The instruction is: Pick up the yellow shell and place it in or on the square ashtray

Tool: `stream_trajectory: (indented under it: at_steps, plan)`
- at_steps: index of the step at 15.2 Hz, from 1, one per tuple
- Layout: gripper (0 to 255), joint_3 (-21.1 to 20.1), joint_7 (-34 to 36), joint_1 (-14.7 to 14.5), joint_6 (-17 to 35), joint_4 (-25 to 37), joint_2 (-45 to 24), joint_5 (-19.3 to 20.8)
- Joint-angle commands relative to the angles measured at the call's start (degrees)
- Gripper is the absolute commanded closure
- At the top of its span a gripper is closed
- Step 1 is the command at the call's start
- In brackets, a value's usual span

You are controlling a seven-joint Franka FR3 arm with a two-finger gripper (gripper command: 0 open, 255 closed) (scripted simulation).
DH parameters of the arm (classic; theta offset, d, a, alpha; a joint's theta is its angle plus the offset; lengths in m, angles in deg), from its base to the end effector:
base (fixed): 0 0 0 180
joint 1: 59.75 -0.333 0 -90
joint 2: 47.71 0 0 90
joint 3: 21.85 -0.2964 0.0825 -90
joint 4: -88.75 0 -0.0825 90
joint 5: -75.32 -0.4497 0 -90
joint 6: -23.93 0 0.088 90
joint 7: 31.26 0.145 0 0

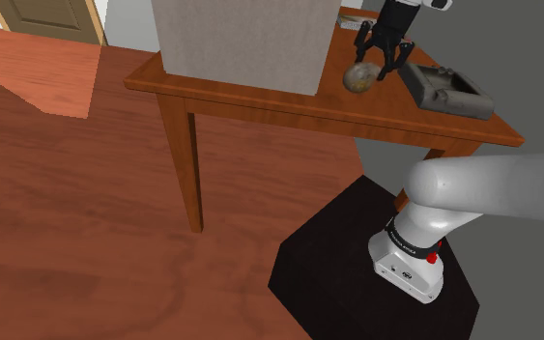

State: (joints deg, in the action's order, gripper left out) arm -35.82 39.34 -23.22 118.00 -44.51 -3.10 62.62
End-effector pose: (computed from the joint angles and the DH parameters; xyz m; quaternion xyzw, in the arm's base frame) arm 0.3908 -0.1189 0.5480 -0.6613 0.7487 -0.0272 0.0387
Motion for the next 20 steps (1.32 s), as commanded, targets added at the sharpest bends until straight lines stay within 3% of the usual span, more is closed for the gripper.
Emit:
stream_trajectory:
  at_steps: [1,18,20]
  plan:
    - [255,0.1,0.2,0.1,-1.3,2.0,-0.7,0.2]
    - [255,1.2,1.5,0.9,-12.4,18.1,-5.7,1.6]
    - [255,3.7,-1.3,1.4,-12.9,17.6,-5.1,2.9]
